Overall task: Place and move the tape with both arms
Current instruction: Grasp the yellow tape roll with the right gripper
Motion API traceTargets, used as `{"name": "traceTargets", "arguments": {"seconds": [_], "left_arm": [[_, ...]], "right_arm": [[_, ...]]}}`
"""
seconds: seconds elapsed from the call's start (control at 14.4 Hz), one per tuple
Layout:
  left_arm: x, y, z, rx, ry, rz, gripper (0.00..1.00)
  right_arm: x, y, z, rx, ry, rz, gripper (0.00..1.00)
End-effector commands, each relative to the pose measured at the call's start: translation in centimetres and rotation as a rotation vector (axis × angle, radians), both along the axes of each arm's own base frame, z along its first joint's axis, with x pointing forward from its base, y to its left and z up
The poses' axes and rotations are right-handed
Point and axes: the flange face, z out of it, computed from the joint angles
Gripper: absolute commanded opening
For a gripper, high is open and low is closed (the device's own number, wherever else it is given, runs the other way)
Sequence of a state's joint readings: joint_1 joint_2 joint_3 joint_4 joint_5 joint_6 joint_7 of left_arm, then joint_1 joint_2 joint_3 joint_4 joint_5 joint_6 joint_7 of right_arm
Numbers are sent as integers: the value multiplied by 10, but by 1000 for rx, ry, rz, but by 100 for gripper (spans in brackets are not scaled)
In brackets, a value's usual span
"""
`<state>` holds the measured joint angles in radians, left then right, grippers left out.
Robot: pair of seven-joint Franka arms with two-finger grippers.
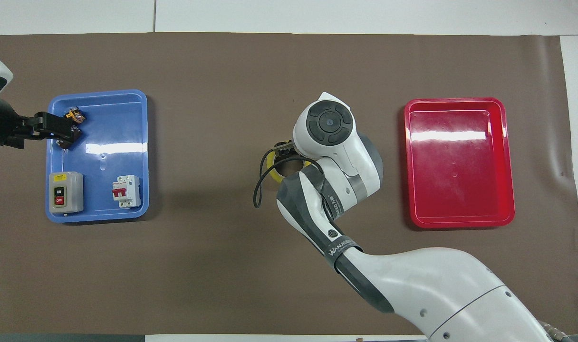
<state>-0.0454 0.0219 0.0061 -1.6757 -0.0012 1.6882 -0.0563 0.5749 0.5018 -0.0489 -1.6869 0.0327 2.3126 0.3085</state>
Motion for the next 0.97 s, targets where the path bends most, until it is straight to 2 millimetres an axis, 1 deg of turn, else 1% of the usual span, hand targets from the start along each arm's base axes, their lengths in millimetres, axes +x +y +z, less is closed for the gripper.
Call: {"name": "traceTargets", "arguments": {"seconds": [0.0,0.07,0.14,0.21,0.48,0.55,0.62,0.76,0.9], "left_arm": [[-1,12,11,-39,31,-7,100],[-5,17,9,-41,44,-1,100],[-9,18,4,-41,64,-14,100],[-12,18,5,-42,59,-32,100],[-11,19,5,-42,51,-31,100],[-11,17,4,-42,53,-28,100],[-11,16,4,-42,53,-32,100],[-11,14,4,-41,53,-35,100],[-11,15,4,-42,53,-34,100]], "right_arm": [[-19,-8,-16,2,4,5,100],[-23,-7,-19,1,6,11,100],[-25,-7,-21,3,3,14,100],[-25,-8,-20,3,3,13,100],[-27,-8,-23,7,-5,18,100],[-27,-8,-23,8,-7,20,88],[-26,-10,-23,7,-5,18,62],[-27,-11,-25,0,7,22,1],[-29,-9,-25,5,18,13,0]]}}
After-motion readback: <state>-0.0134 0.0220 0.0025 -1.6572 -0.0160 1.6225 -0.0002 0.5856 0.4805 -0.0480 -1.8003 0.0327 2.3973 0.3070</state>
